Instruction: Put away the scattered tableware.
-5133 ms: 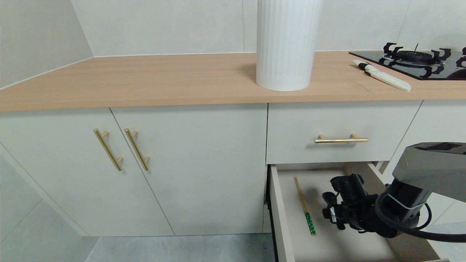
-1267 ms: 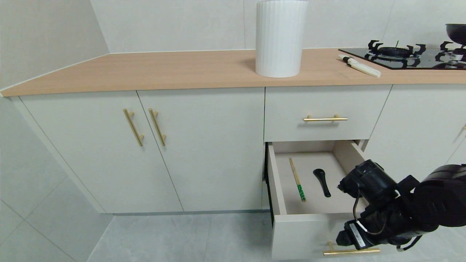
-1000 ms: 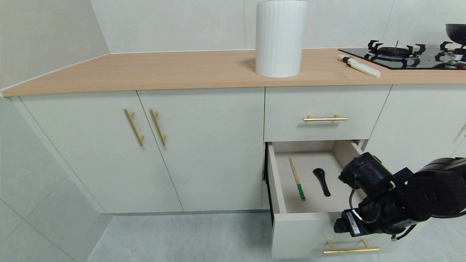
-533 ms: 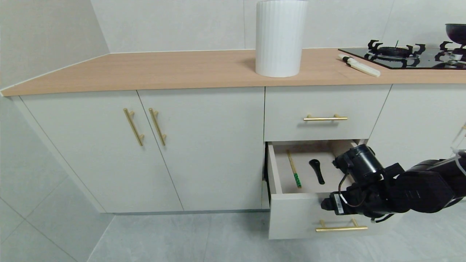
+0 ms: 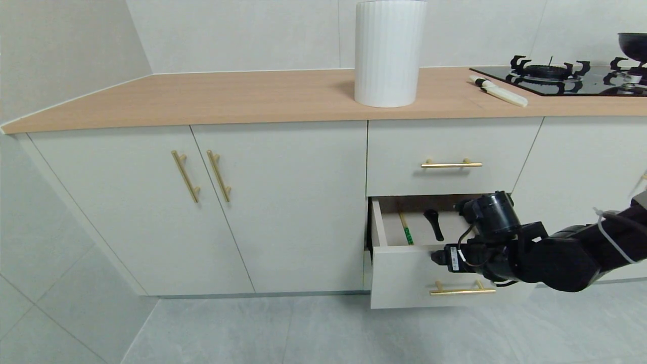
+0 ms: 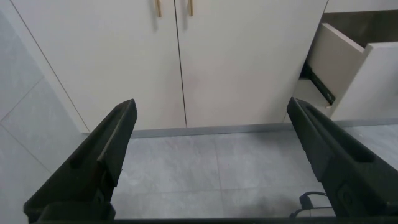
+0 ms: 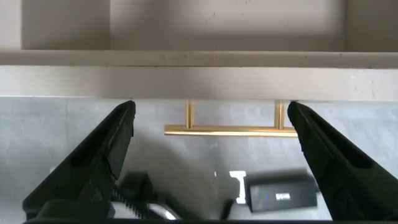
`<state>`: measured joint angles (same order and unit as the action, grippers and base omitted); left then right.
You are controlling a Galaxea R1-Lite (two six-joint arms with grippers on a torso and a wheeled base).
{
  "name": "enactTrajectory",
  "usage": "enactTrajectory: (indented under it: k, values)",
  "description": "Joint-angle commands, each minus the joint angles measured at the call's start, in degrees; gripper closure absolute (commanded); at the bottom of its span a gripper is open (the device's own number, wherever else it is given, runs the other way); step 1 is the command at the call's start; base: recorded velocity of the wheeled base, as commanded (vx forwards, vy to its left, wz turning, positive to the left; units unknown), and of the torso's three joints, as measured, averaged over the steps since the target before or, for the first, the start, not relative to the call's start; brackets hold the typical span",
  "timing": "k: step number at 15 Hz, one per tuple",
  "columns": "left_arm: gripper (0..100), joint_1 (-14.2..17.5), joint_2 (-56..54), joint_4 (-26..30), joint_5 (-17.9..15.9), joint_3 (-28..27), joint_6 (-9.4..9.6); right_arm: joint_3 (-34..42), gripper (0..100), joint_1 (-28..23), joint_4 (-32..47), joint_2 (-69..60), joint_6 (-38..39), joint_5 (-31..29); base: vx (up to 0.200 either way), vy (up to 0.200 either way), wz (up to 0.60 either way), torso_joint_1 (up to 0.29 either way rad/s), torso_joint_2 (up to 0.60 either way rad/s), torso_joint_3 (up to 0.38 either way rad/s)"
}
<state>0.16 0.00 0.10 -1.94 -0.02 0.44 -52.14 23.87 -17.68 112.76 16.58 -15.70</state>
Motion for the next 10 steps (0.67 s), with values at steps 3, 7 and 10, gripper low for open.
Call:
enactTrajectory:
  k: [3,7,10]
  values:
    - [0,0.02,0.0,-0.01,0.0,0.02,0.0,0.2,0,-0.14,-8.6,5.63,0.03,-3.55,0.0,0.0,0.0,0.0,0.0,0.0]
    - [0,0.02,0.0,-0.01,0.0,0.02,0.0,-0.07,0,-1.72,-17.57,9.93,-0.06,-4.25,0.0,0.0,0.0,0.0,0.0,0.0]
    - [0,0.02,0.0,-0.01,0.0,0.02,0.0,-0.24,0,-2.78,-22.84,12.31,-0.06,-4.69,0.0,0.0,0.0,0.0,0.0,0.0]
